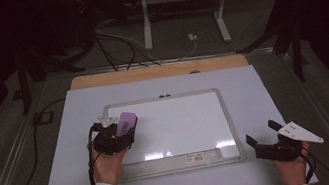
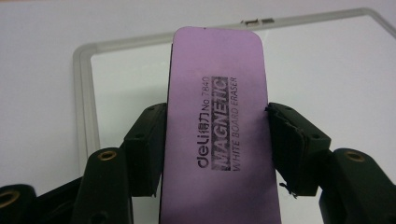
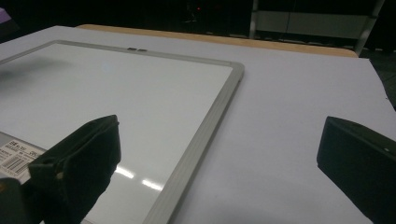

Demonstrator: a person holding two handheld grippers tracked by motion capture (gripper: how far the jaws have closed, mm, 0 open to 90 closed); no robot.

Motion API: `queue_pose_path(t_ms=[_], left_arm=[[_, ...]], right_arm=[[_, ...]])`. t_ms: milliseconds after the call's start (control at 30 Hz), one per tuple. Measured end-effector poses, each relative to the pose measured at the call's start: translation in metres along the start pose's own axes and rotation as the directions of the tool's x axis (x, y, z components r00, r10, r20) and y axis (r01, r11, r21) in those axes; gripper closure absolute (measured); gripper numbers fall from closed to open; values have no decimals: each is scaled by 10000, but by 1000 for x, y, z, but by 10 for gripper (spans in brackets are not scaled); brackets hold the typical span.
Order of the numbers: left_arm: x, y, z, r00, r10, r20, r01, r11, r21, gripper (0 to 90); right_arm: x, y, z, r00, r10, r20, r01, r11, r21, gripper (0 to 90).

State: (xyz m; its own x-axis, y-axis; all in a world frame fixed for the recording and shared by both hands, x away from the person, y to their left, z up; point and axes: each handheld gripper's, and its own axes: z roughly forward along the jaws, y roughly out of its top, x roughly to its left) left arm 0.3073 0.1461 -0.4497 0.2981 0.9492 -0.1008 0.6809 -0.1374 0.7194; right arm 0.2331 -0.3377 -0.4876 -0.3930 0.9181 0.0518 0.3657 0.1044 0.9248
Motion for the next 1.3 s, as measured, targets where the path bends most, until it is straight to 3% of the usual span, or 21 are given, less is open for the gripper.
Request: queue_pose_path(t_ms=[667, 800, 1000, 1133, 1300], left_arm=[[19, -44, -9, 9973, -709, -172, 720, 9945, 763, 419], [18, -53, -6, 9975, -689, -149, 701, 9925, 1003, 419], [14, -58, -4, 9988, -455, -188, 472, 9935, 1035, 418], [14, -60, -4, 9994, -337, 31, 334, 9969, 718, 374], [7, -59, -13, 9986, 519, -106, -519, 9986, -41, 294]], right_arm=[[1, 0, 1, 10000, -27, -19, 27, 10000, 29, 2], [2, 0, 1, 10000, -29, -26, 29, 10000, 49, 3], [2, 0, 1, 10000, 0, -26, 0, 10000, 26, 2], [2, 0, 1, 10000, -2, -27, 2, 10000, 5, 2], [1, 0, 1, 10000, 19, -26, -19, 10000, 7, 2]])
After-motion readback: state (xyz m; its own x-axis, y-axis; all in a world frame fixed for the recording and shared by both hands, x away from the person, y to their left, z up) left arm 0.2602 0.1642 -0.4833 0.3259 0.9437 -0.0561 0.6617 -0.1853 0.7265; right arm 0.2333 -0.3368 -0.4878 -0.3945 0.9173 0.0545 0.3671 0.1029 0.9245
